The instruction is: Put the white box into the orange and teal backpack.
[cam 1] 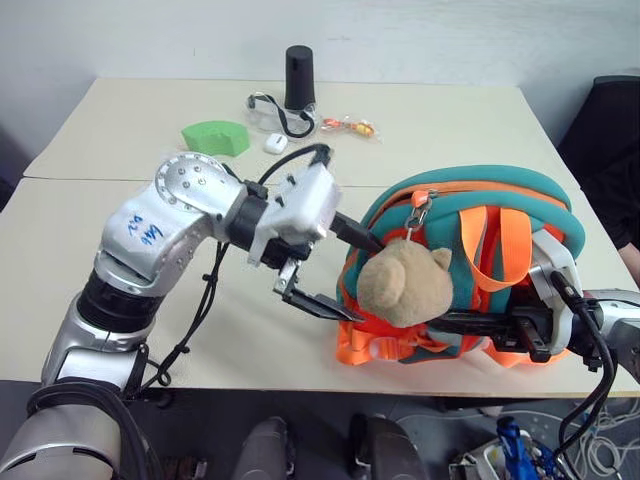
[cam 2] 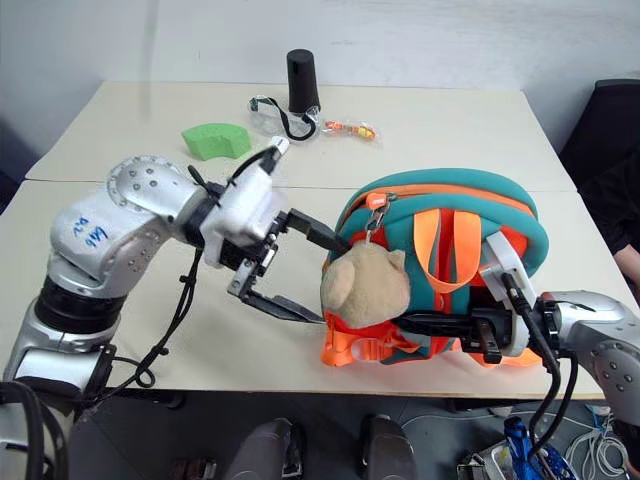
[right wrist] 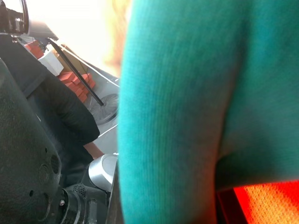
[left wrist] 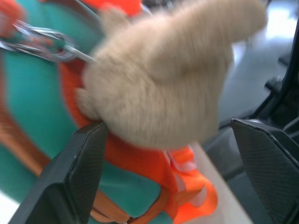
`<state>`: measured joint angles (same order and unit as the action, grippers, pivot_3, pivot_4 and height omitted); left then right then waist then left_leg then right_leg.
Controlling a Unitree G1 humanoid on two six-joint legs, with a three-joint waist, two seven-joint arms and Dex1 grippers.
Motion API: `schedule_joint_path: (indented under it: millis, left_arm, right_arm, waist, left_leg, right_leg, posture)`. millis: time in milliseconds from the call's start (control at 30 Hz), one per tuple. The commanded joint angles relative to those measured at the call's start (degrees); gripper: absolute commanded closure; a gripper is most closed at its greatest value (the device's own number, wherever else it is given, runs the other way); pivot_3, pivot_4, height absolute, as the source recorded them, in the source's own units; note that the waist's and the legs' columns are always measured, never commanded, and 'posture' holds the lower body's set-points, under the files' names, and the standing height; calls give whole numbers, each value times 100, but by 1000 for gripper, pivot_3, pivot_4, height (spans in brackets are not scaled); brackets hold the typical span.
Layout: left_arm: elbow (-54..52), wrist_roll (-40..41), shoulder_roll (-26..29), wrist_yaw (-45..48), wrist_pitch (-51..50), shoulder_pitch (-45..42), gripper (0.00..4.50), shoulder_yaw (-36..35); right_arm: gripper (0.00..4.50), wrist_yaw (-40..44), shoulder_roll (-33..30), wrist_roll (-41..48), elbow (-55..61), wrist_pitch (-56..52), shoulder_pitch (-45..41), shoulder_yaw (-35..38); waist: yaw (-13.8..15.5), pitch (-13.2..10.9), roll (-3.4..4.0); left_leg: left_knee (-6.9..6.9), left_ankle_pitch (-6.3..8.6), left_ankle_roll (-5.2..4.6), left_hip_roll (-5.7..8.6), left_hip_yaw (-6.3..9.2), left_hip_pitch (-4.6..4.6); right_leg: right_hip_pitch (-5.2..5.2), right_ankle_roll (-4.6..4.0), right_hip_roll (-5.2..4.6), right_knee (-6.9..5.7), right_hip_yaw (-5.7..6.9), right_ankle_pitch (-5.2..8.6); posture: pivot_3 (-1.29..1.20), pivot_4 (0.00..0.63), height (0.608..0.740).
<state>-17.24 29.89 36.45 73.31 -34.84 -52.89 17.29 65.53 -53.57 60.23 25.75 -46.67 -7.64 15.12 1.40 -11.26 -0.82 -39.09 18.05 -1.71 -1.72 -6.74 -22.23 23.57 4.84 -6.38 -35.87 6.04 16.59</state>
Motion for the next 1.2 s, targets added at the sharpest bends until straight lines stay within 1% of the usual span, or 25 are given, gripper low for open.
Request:
schedule_joint_path:
  millis: [33, 267, 367, 467, 633, 700, 833, 933, 1033, 1200]
  left_arm:
    - [-84, -99, -220, -103, 183, 23, 231, 37]
    - [-117, -62, -570, -384, 53, 133, 231, -12]
    - [-92, -54, -560, -452, -20, 182, 231, -81]
    - [-27, 199, -421, -381, -222, 233, 231, -367]
    - [-81, 1006, -528, -547, -977, 172, 231, -871]
    - [-97, 1201, -515, -559, -1148, 165, 231, -979]
    - [-48, 1234, -599, -741, -1285, 87, 231, -955]
    - [7, 1230, -773, -897, -1341, 66, 231, -900]
    - [-2, 1327, -939, -995, -1402, 101, 795, -941]
    - [-66, 1413, -943, -1039, -1509, 147, 2362, -937]
  right_arm:
    - [4500, 9, 14, 111, 131, -22, -81, -7]
    - [4500, 21, 36, 35, 162, 16, -58, -80]
    - [4500, 42, 29, -1, 178, 57, -12, -104]
    - [4500, 62, 22, -39, 145, 100, 3, -118]
    - [4500, 146, 25, -186, 137, 195, 43, -180]
    - [4500, 161, 35, -223, 124, 222, 43, -204]
    - [4500, 176, 49, -222, 83, 210, -17, -219]
    - [4500, 170, 55, -231, 34, 200, -79, -236]
    - [4500, 167, 54, -232, 34, 199, -73, -234]
    - [4500, 145, 55, -210, 42, 188, -56, -208]
  waist:
    - [6, 0, 0]
    - [2, 0, 0]
    - [2, 0, 0]
    - [-10, 0, 0]
    - [-6, 0, 0]
    - [-7, 0, 0]
    - [-4, 0, 0]
    - [-4, 0, 0]
    - [-3, 0, 0]
    - [-9, 0, 0]
  left_leg:
    - [0, -1, -1, 0, 1, -2]
    - [-1, -1, -4, -1, 2, -2]
    - [-1, -1, -3, -1, 2, -1]
    - [-1, -1, -3, -2, 3, -1]
    - [-1, -1, -3, -3, 3, -1]
    - [-1, -1, -3, -2, 4, -1]
    - [-1, -1, -3, -2, 3, 0]
    - [-1, -1, -2, -1, 3, 0]
    - [-1, -1, -2, -1, 3, 0]
    - [-1, -2, -1, -2, 3, 1]
  right_leg:
    - [1, 0, 0, 0, 1, 0]
    - [1, 0, -6, 0, 2, 0]
    - [0, 0, -8, -1, 2, 0]
    - [0, 0, -7, -1, 2, 0]
    - [0, 0, -9, -1, 2, 0]
    - [-1, 0, -9, -1, 3, 0]
    - [-1, 0, -8, -1, 3, 0]
    - [-1, 0, -6, -1, 3, 0]
    - [-1, 0, -6, -1, 3, 0]
    - [-1, 0, -7, -2, 2, 0]
  posture:
    - [0, 150, 740]
    - [0, 150, 740]
    - [0, 150, 740]
    - [0, 150, 740]
    - [0, 150, 740]
    - [0, 150, 740]
    - [0, 150, 740]
    - [0, 150, 740]
    - [0, 150, 740]
    - [0, 150, 740]
